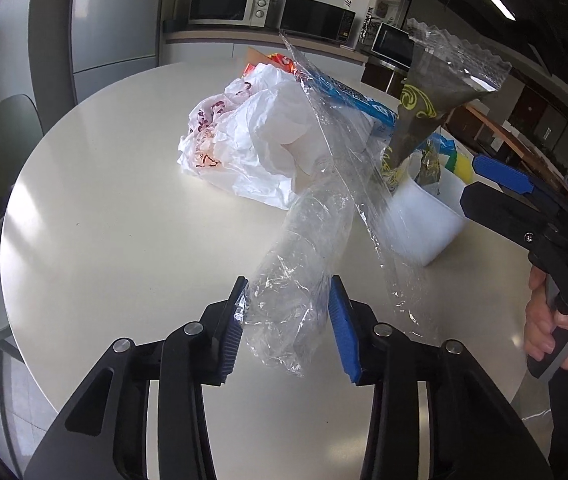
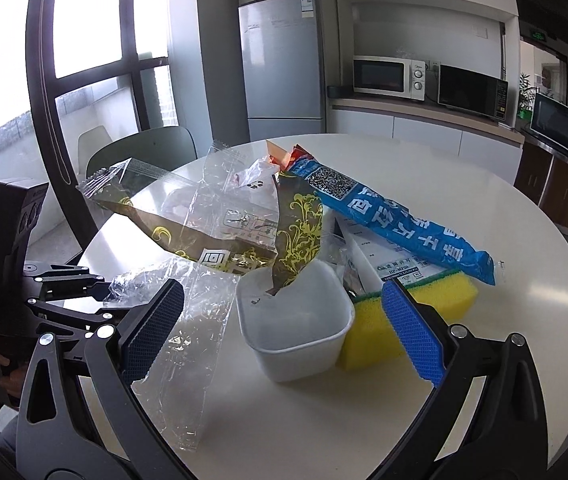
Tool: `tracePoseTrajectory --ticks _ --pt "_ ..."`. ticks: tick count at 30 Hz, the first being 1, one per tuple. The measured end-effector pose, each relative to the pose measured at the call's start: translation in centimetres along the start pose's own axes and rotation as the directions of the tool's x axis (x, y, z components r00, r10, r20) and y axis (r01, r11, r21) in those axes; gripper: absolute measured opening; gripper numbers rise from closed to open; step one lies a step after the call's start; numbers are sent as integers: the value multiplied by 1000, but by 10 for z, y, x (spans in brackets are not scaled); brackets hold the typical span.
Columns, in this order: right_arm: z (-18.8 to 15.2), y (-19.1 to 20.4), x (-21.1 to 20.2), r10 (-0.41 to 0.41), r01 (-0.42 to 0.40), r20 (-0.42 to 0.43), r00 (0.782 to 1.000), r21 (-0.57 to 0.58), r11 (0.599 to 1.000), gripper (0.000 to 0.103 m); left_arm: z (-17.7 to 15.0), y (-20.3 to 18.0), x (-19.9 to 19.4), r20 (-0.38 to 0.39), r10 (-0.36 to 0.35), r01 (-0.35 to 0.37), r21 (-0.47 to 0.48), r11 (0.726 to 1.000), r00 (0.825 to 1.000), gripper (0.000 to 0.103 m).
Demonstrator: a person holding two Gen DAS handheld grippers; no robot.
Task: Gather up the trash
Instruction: 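Grasp the crumpled clear bottle with the left tool while the right tool grasps the white cup, then carry the bottle and white cup down over the blue wastebasket with both tools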
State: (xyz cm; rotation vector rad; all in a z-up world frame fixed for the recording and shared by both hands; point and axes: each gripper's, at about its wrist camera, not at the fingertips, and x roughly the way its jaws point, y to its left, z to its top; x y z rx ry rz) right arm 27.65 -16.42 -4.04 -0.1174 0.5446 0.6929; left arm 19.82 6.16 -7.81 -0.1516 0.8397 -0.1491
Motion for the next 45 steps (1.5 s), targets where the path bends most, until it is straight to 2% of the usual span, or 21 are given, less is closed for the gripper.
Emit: tracePoseTrajectory --ticks 2,5,8,9,13,14,16,18,20,24,25,26,27,28,29,30,31,33,34,41,45 --pt "2 0 8 7 -7 -18 1000 -1 1000 94 -1 1 -2 9 -13 13 -13 1000 1000 34" --pt "4 1 16 36 -36 -34 999 4 999 84 -4 4 -7 18 -21 21 -33 999 1000 28" --pt "3 4 25 8 -8 -74 997 0 1000 76 -6 7 -11 26 -21 22 -36 999 999 27" --pt "3 5 26 3 -3 -81 997 -1 1000 76 -7 7 -13 28 -19 20 -37 999 999 27" --pt "-3 -3 48 10 6 -225 974 67 998 75 -10 5 -20 35 -26 27 -36 999 999 27" --pt "-2 -6 44 1 17 -200 980 89 996 61 -11 4 -22 36 -27 28 -35 999 999 27" --pt "-2 -9 30 -17 34 -146 989 118 992 60 -14 1 -25 38 -30 32 -35 999 999 27" --pt "-1 -13 20 -18 40 -129 991 164 986 60 -16 0 -27 37 -32 33 -31 999 999 27" --pt "0 -18 14 -15 46 -146 989 209 977 60 -16 -3 -29 39 -19 20 -26 999 999 27" --pt "-2 -28 -3 45 13 -169 985 326 945 60 -8 -7 -42 66 23 -21 -33 999 998 26" --pt "-3 -29 -9 34 24 -167 985 334 942 60 -6 -9 -46 78 48 -45 -34 998 996 26" --pt "-2 -26 -17 -38 85 -161 986 301 950 60 -4 -11 -50 91 74 -71 -33 997 993 25" --pt "-1 -17 -26 -172 202 -151 973 215 955 60 1 -12 -53 103 99 -96 -33 995 990 25" --pt "1 -7 -31 -314 328 -128 941 106 939 60 3 -14 -55 110 124 -121 -31 992 986 25" --pt "2 3 -32 -429 432 -109 897 0 902 60 6 -16 -57 113 142 -140 -30 990 983 25" --pt "1 8 -31 -498 492 -96 862 -73 867 60 10 -17 -58 114 149 -146 -32 989 982 25" --pt "-1 10 -29 -534 522 -104 839 -118 845 60 11 -18 -60 112 150 -147 -36 988 982 25" --pt "-5 6 -25 -587 568 -121 800 -158 807 60 13 -22 -64 117 157 -154 -40 987 981 25" --pt "-8 1 -24 -599 579 -140 788 -157 800 60 12 -23 -66 122 158 -154 -41 987 980 25" --pt "-24 -43 -50 -563 575 -228 794 -19 818 60 5 -23 -77 132 141 -136 -52 989 981 25" --pt "-38 -59 -62 -572 595 -266 776 4 804 60 -2 -21 -80 130 125 -117 -67 991 984 25"
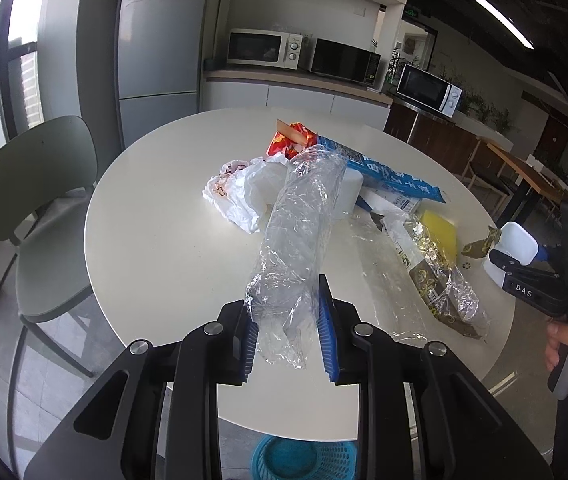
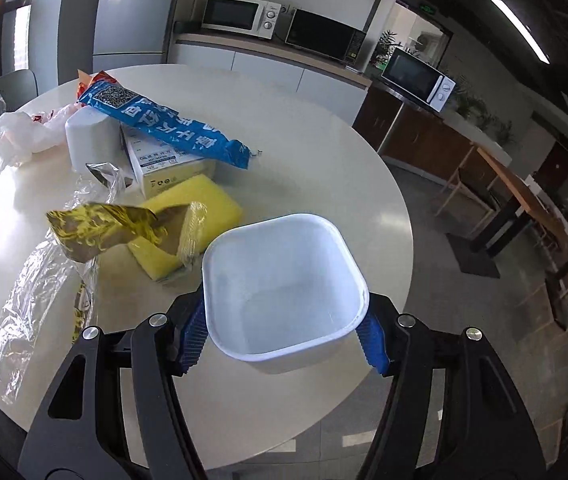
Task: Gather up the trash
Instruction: 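Carry the bottle and white cup down over the blue wastebasket with both tools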
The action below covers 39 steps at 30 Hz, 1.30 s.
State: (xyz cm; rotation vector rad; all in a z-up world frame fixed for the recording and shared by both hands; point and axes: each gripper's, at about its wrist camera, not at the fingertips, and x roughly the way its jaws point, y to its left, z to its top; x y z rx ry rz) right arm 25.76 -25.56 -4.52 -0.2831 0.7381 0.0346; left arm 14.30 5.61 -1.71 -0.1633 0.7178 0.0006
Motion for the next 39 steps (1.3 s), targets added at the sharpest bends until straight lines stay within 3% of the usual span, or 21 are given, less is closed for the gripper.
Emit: tracePoseTrajectory --ticks 4,7,12,15,17,24,30,32,35,39 --pt "-16 -24 -11 13 -16 28 1000 83 996 60 -8 -4 -8 -4 -18 18 8 1000 1000 25" --pt "-31 -37 -33 163 -180 120 979 142 973 60 -19 -9 -18 3 -42 42 33 999 999 25" --pt "-58 -28 -82 355 -382 291 889 41 923 60 -39 -14 -36 12 -110 108 87 990 994 25" --pt "-74 -15 -108 470 -478 336 816 -64 876 60 -54 -18 -42 -6 -145 144 130 981 989 25" --pt "-85 -8 -120 524 -517 335 783 -116 848 60 -67 -20 -46 -24 -170 172 153 973 985 25" --pt "-123 20 -133 664 -617 233 710 -248 747 60 -109 -31 -59 -76 -232 244 247 938 970 24" --pt "-154 47 -116 766 -714 35 641 -338 613 60 -140 -35 -50 -188 -264 313 319 895 946 22" --pt "-168 56 -99 771 -737 -34 636 -324 593 60 -153 -36 -34 -258 -256 334 335 881 932 21" --pt "-189 74 -62 745 -745 -134 653 -289 601 60 -175 -36 -1 -353 -208 337 359 870 912 19" --pt "-214 94 3 720 -760 -244 650 -203 618 60 -205 -30 60 -466 -160 338 326 883 870 19"
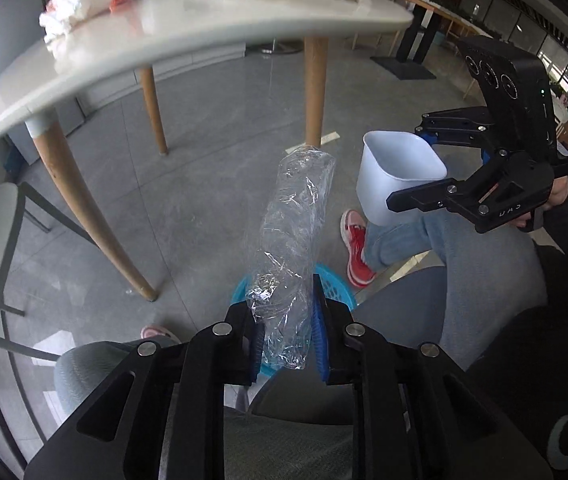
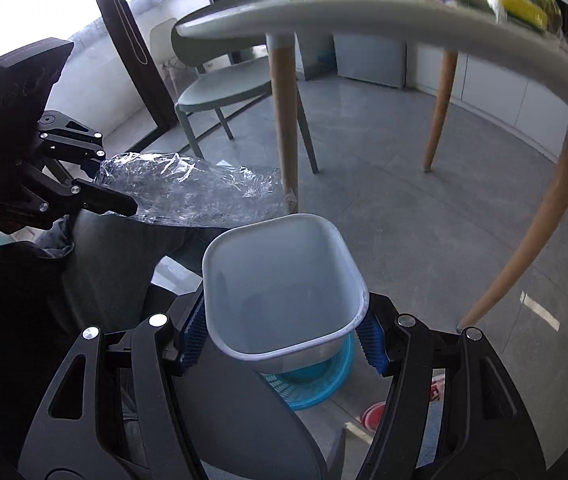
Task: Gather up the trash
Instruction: 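Carry the bottle and white cup down over the blue wastebasket with both tools, then open the right tool to drop the white cup while the left tool releases the bottle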
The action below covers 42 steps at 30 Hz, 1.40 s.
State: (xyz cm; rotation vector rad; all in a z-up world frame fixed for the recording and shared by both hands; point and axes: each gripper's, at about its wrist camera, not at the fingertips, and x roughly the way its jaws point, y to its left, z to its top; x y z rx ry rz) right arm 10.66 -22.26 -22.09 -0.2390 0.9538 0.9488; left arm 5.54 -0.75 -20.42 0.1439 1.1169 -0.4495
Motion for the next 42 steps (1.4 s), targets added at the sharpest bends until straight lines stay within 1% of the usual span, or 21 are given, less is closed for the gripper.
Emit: tracePoseTrajectory --ticks 3,5,6,9,11,13,15,18,20,22,23,25,26,28,30,31,32,35,37,40,42 --pt "-6 -28 57 6 0 -113 994 52 999 60 4 24 64 -115 -4 -1 -47 999 993 19" --pt "-11 -46 98 29 -13 -189 982 81 997 60 6 37 111 -198 -22 8 -68 998 980 18" --pt "-15 -55 119 48 -25 -227 973 104 994 60 5 42 135 -246 -31 12 -76 997 969 18" --pt "-31 -76 179 86 -34 -341 936 157 987 60 0 50 201 -377 -17 -10 -69 998 926 18" --pt "-50 -84 211 110 -37 -405 908 184 982 60 -6 52 234 -433 -46 10 -85 996 900 18" --pt "-68 -90 240 136 -39 -457 879 217 975 60 -12 55 263 -487 -72 24 -104 994 870 18" --pt "-82 -90 264 158 -40 -499 852 239 970 60 -19 54 287 -538 -94 43 -105 993 837 18" --pt "-104 -84 293 183 -59 -556 811 233 971 60 -34 51 322 -623 -92 49 -86 995 777 18" --pt "-116 -77 310 182 -68 -594 783 208 976 60 -43 52 341 -663 -80 39 -77 996 744 18" --pt "-128 -72 326 203 -81 -617 761 220 972 60 -51 52 360 -695 -91 48 -82 995 713 18" --pt "-133 -70 334 210 -82 -626 751 226 971 60 -55 53 370 -717 -99 57 -82 995 690 18" --pt "-146 -71 349 220 -76 -647 730 242 967 60 -62 60 390 -733 -106 42 -105 994 672 18" --pt "-150 -69 356 207 -67 -662 720 231 971 60 -67 62 396 -747 -114 33 -122 992 655 18" --pt "-150 -65 358 137 -41 -670 730 157 987 60 -72 63 407 -763 -112 24 -126 992 636 18" --pt "-147 -67 359 117 -25 -666 737 146 989 60 -77 66 416 -772 -138 21 -160 987 620 19" --pt "-143 -70 359 117 -15 -651 750 159 987 60 -78 67 418 -778 -138 18 -161 987 613 19" --pt "-140 -71 359 119 -8 -636 762 176 984 60 -78 67 420 -782 -134 13 -160 987 609 19" --pt "-135 -71 357 119 -11 -615 779 176 984 60 -83 71 425 -783 -152 5 -187 982 603 20" --pt "-137 -66 357 130 -34 -621 773 164 986 60 -84 72 426 -782 -165 7 -201 980 601 20" --pt "-145 -57 360 136 -65 -651 747 133 989 60 -85 71 424 -783 -170 10 -205 979 599 21" --pt "-145 -56 360 134 -66 -659 740 127 990 59 -85 74 424 -782 -175 15 -207 978 599 23"
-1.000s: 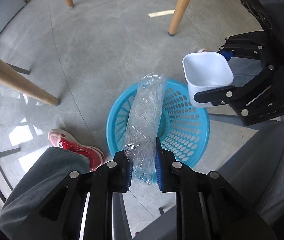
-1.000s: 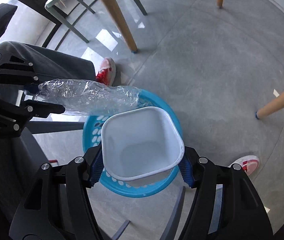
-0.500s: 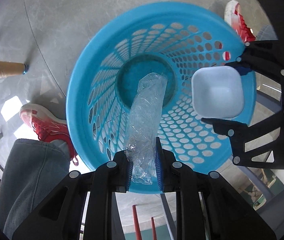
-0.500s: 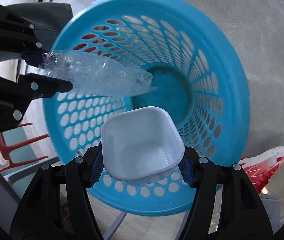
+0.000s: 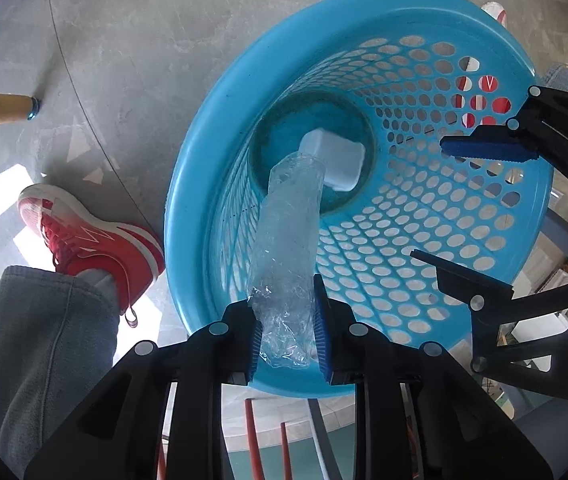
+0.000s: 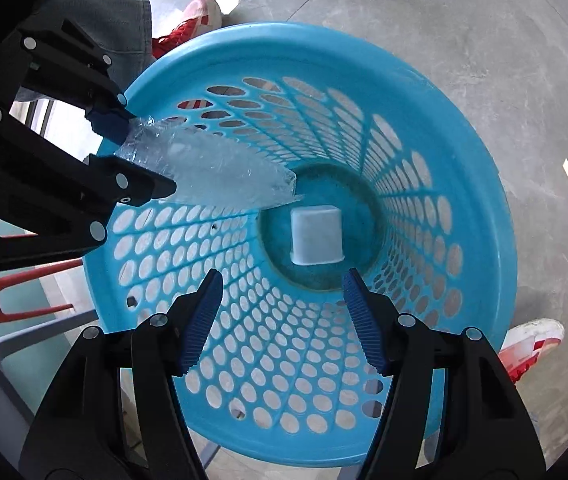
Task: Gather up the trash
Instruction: 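Open the right tool to drop the white cup while the left tool releases the bottle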
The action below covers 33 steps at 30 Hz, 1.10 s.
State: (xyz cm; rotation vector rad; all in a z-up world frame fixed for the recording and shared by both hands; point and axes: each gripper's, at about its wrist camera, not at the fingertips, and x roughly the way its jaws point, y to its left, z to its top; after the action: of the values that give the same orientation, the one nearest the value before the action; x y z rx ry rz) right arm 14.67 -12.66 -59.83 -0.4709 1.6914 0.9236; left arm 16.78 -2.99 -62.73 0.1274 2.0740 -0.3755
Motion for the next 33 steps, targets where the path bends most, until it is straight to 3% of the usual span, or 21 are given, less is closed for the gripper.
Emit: tracePoseTrajectory --ticks 9,13,14,16,19,24,28,33 --pt "-11 -31 -51 -72 67 76 994 67 996 60 -3 0 -23 52 20 -20 1 1000 998 40" --pt "-19 -33 -85 -121 116 106 987 54 992 68 -14 -8 -51 116 89 -93 30 995 989 67" --pt "-21 -30 -95 -134 129 115 984 43 991 71 -16 -10 -60 145 138 -145 39 989 980 73" --pt "-26 -25 -112 -171 171 122 978 11 985 74 -27 -13 -77 211 204 -216 35 976 956 74" --pt "-34 -11 -138 -226 232 157 961 -19 973 78 -45 -14 -106 295 219 -233 12 972 930 74" --pt "-44 10 -180 -220 227 219 951 -7 974 78 -85 -25 -161 429 216 -238 -3 971 877 74" --pt "-56 26 -217 -228 226 300 926 42 973 78 -131 -44 -201 556 227 -262 -18 965 800 74" --pt "-80 54 -273 -229 211 432 872 89 973 78 -185 -66 -244 685 210 -253 -38 967 697 75"
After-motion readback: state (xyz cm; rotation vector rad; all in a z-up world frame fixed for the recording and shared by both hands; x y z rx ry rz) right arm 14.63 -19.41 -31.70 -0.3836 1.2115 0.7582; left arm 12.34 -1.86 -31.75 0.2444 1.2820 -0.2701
